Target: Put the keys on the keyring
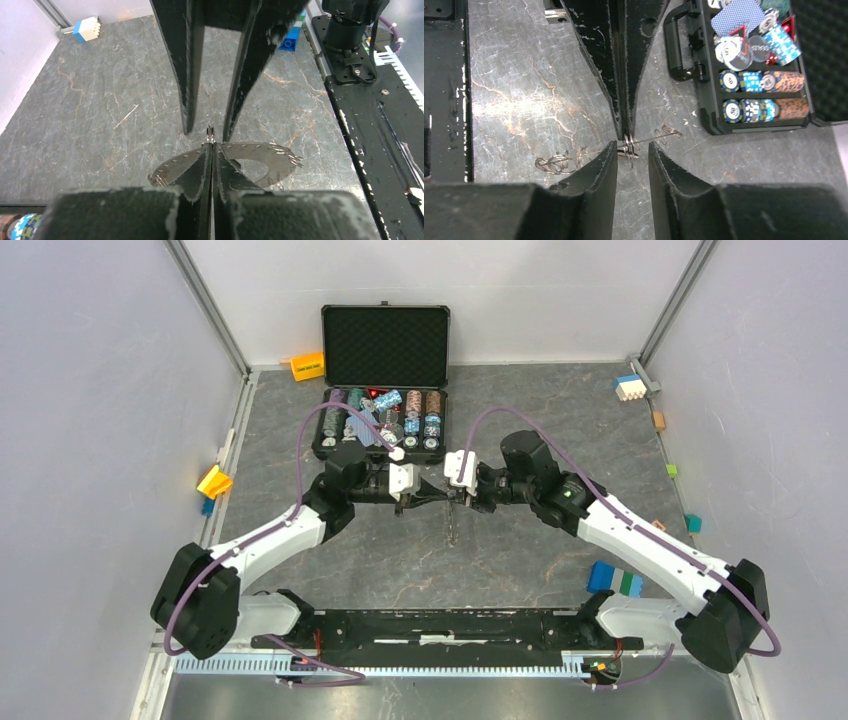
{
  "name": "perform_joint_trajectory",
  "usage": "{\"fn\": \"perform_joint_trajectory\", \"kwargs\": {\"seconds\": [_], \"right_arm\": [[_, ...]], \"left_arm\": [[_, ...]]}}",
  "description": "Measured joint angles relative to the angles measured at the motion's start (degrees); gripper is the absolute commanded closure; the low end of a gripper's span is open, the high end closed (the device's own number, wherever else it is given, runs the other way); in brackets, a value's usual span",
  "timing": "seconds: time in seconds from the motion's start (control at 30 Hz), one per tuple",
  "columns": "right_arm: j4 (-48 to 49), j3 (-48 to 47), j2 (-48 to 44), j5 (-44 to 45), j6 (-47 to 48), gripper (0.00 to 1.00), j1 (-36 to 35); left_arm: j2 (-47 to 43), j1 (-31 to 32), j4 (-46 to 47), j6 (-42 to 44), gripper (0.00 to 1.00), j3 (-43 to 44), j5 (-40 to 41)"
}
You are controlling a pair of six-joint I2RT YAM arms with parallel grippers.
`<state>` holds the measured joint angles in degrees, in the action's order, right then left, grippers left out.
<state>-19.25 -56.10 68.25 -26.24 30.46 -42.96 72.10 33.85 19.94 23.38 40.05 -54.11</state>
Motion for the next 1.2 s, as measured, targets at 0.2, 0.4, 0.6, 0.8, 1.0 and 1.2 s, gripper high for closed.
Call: {"fn": "perform_joint_trajectory", "kwargs": {"seconds": [0.2,0.4,0.6,0.8,1.0,1.2], "right_arm": [[2.7,3.5,-4.9,-4.0,-0.4,0.56,3.1],[4.7,4.8,-7.0,-9.2,-0.9,0.60,5.1],[5.1,4.8,-6.4,-13.7,-0.8,0.66,5.3],[4.1,4.8,-4.8,-15.7,-0.3,0.70,5.3],[4.1,5.0,-4.8,-15.8,0.5,0.82,5.3],[4.0,5.4,-4.8,-15.7,1.2,0.91,5.3]], "left_arm": [[-0.2,-1.4,13.6,-9.2,0.98,-6.1,-2.4],[0.9,-1.7,26.9,-19.5,0.98,-8.3,-5.0],[1.4,-1.7,31.9,-23.6,0.98,-9.2,-6.0],[1.4,-1.7,33.9,-25.2,0.98,-9.5,-6.1],[1.4,-1.7,36.0,-27.0,0.98,-9.8,-6.1],[1.5,-1.7,38.1,-29.2,0.98,-10.1,-6.0]]}}
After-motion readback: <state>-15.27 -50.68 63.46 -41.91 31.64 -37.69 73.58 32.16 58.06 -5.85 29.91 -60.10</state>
